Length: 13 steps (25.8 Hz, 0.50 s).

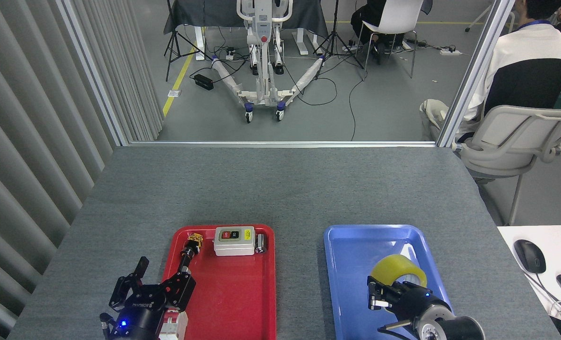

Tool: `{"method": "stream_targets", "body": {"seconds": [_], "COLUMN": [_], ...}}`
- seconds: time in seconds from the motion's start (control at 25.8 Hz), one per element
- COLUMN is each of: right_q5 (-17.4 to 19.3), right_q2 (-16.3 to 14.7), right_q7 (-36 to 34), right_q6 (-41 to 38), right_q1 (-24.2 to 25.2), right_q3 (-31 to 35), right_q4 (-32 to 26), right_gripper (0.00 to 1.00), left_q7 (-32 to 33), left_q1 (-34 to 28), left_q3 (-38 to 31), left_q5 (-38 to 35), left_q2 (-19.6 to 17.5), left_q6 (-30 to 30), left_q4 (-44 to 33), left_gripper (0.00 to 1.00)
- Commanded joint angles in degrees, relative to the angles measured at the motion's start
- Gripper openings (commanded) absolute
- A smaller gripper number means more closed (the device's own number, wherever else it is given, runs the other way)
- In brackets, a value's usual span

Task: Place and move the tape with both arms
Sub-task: 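Lower the tape into the blue tray and open the right gripper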

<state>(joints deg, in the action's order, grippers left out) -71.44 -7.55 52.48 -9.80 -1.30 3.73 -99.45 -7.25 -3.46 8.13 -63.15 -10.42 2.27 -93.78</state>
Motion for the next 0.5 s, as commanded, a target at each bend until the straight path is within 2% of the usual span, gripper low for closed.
{"method": "stream_targets", "body": {"seconds": [0.0,0.08,0.12,0.31,0.47], "right_q5": [-0.4,-0.5,-0.5,-0.6,-0.4], "right_q2": [0.0,0.0,0.1,-0.1,-0.3], "right_q7": [-1.2,-2.0,-2.4,-3.0,-3.6], "right_q6": [0.2,0.3,0.3,1.0,6.4], "right_q1": [0.7,1.8,2.0,2.8,2.6], "right_q3": [-0.6,-0.6,-0.6,0.0,0.0], "right_q4": [0.1,0.1,0.1,0.4,0.7], "right_gripper": [0.76,0.92,0.95,0.99,0.99], "left_q7": [-4.1,-4.1,-4.1,-4.1,-3.9], "left_q1": [-0.1,-0.1,-0.1,-0.6,-0.6], "left_q3": [0.0,0.0,0.0,-0.4,-1.5], "left_q5": [-0.4,-1.1,-1.9,-8.5,-8.2], "left_q2": [0.3,0.4,0.4,0.7,1.5], "left_q6": [0.0,0.0,0.0,0.2,0.1], "left_q4": [0.1,0.3,0.3,0.3,0.2], "left_gripper": [1.00,1.00,1.00,1.00,1.00]}}
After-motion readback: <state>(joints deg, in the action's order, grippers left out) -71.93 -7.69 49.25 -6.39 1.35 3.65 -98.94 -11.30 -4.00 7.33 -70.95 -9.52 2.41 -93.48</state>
